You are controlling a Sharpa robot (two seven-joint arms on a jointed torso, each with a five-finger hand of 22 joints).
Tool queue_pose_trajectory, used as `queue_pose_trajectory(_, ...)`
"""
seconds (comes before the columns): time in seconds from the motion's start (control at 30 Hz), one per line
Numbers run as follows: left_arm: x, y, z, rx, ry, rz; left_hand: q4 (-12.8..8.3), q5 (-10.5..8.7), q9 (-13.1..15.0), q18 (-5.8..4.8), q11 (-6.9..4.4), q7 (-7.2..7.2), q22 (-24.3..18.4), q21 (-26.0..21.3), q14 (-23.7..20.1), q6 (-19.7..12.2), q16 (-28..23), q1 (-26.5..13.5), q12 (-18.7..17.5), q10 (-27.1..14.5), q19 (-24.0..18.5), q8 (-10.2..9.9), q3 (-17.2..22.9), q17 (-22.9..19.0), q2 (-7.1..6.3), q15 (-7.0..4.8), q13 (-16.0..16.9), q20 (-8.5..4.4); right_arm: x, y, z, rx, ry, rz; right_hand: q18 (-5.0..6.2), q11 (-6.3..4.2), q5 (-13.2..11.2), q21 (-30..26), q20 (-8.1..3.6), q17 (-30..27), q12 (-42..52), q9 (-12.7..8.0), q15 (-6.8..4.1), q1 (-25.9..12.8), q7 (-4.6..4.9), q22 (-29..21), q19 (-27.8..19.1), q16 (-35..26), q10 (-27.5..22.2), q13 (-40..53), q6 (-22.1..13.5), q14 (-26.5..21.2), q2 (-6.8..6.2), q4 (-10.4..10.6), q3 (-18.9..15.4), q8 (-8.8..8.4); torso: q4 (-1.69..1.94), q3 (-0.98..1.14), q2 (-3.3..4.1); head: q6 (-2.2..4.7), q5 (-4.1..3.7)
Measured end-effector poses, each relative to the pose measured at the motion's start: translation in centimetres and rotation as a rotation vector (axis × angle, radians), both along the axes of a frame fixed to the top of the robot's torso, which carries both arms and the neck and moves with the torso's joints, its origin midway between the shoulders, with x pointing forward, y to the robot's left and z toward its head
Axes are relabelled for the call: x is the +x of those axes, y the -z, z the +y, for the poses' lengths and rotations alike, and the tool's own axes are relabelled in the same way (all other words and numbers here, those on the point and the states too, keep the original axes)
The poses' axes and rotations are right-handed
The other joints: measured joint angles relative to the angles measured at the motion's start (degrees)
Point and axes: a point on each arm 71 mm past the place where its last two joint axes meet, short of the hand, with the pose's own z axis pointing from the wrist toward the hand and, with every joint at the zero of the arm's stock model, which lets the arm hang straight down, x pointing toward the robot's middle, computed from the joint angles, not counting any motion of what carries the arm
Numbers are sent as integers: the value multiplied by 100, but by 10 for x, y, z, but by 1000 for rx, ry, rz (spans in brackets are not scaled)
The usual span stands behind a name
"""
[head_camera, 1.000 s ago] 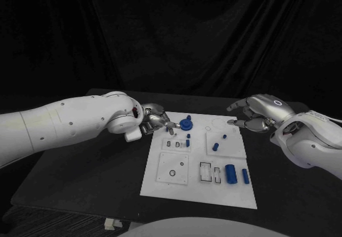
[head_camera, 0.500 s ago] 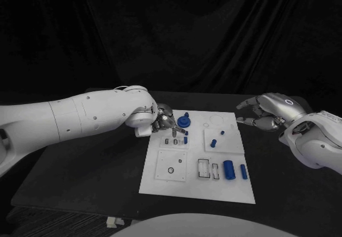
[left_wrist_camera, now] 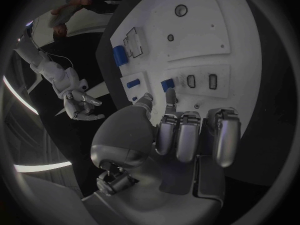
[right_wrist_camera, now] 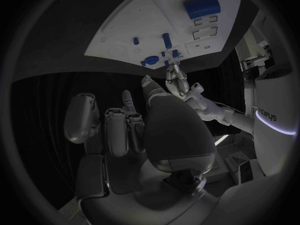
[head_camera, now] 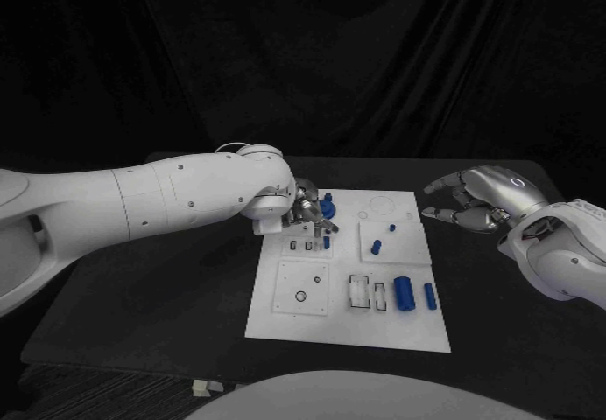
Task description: Assemble the parts on the task board
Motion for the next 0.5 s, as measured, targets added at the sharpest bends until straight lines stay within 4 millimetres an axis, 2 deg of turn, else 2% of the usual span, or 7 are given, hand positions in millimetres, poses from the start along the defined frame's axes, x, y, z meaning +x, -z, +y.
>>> queue_pose_trajectory(0.33, 1, 1, -8, 20, -4, -9, -1, 23, 80, 0, 1, 7, 0, 0, -19, -7, 0, 0, 0, -1, 21, 3, 1, 0, 0, -19, 0, -20, -1, 0, -2, 4, 4, -3, 0, 0, 0, 0, 0, 0, 0, 14, 0, 0, 10, 0, 0, 0, 0, 0, 93, 0, 0, 15, -16, 34, -1, 1, -21, -20, 14)
queue_pose_trajectory(0.5, 2, 2, -8, 29, -12, -9, -50, 52, 229, 0, -39, 0, 0, 0, 1, 0, 0, 0, 0, 0, 52, 89, 50, 0, 0, -40, 0, -51, -1, 0, -1, 6, 3, -6, 0, 0, 0, 0, 0, 0, 0, 20, 0, 0, 10, 0, 0, 0, 0, 0, 93, 0, 0, 31, -31, 34, -1, 3, -29, -23, 12)
